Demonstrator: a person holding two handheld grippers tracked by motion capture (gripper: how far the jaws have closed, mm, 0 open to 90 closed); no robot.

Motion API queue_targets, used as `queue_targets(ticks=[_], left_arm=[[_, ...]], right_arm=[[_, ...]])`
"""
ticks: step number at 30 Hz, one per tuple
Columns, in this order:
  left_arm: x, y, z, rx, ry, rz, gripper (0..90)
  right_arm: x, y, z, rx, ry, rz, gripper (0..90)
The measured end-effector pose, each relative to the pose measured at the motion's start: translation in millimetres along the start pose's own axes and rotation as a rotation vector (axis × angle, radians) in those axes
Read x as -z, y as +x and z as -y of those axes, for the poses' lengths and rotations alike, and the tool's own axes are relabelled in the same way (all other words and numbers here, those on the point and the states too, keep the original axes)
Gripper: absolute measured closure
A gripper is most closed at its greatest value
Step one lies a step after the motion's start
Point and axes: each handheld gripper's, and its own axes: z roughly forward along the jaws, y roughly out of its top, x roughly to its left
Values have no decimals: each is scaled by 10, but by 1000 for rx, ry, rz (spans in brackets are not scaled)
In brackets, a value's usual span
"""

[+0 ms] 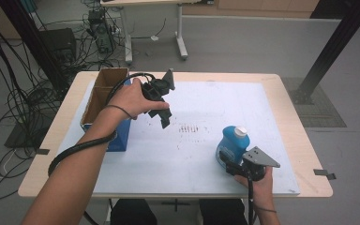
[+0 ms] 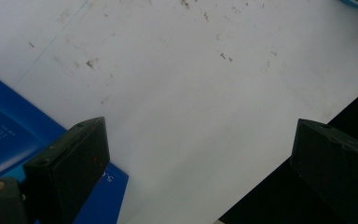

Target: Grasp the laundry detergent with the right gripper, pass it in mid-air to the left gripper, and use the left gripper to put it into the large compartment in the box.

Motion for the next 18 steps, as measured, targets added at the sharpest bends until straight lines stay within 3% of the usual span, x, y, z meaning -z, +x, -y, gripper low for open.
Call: queue_targets(ticks=[18], left_arm=[[-9,-12,3,-8,-9,7,47]], right_arm=[[-1,2,2,0,-1,0,415]])
